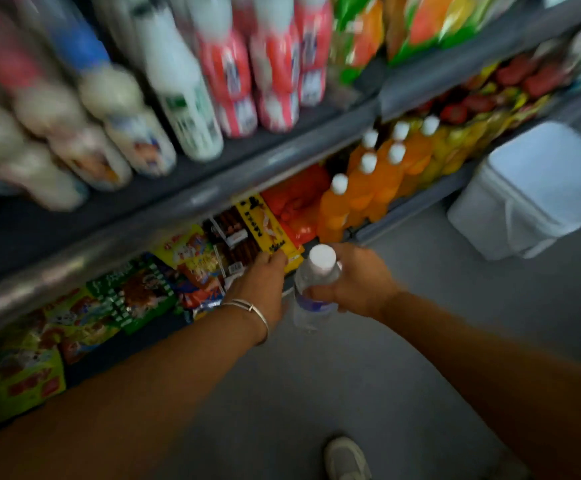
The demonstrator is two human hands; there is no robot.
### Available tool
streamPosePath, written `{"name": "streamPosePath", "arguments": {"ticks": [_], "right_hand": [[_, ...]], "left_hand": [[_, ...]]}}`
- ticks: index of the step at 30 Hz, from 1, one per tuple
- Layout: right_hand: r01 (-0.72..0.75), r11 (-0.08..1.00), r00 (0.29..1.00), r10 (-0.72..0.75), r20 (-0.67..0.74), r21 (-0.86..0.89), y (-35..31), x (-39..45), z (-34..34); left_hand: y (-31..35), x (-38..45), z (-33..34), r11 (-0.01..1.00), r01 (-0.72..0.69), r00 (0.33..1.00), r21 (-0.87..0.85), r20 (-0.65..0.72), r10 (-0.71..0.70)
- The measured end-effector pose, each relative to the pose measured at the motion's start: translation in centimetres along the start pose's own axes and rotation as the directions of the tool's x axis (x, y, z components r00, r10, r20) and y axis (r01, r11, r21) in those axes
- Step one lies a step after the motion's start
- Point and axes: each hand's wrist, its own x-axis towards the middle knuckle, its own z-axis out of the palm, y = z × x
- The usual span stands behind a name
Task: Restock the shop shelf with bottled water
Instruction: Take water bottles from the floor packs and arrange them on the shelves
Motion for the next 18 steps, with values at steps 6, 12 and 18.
{"name": "streamPosePath", "arguments": {"ticks": [6, 12, 18], "right_hand": [[0.091, 0.996, 0.996, -0.091, 0.001, -0.007, -13.0, -6.6, -14.2], [0.192, 0.979, 0.977, -0.197, -0.086, -0.067, -27.0, -13.7, -27.7], [0.268, 0.963, 0.940, -0.268, -0.212, -0.032, -39.5, -20.8, -38.7]], "left_hand": [[7.6, -7.3, -16.2, 0.990, -0.103, 0.994, -0.098, -0.032, 0.100], [15.0, -15.1, -32.8, 0.963, -0.263, 0.961, -0.056, -0.109, 0.256], [20.6, -21.4, -46.8, 0.943, -0.331, 0.919, -0.035, -0.239, 0.314]]}}
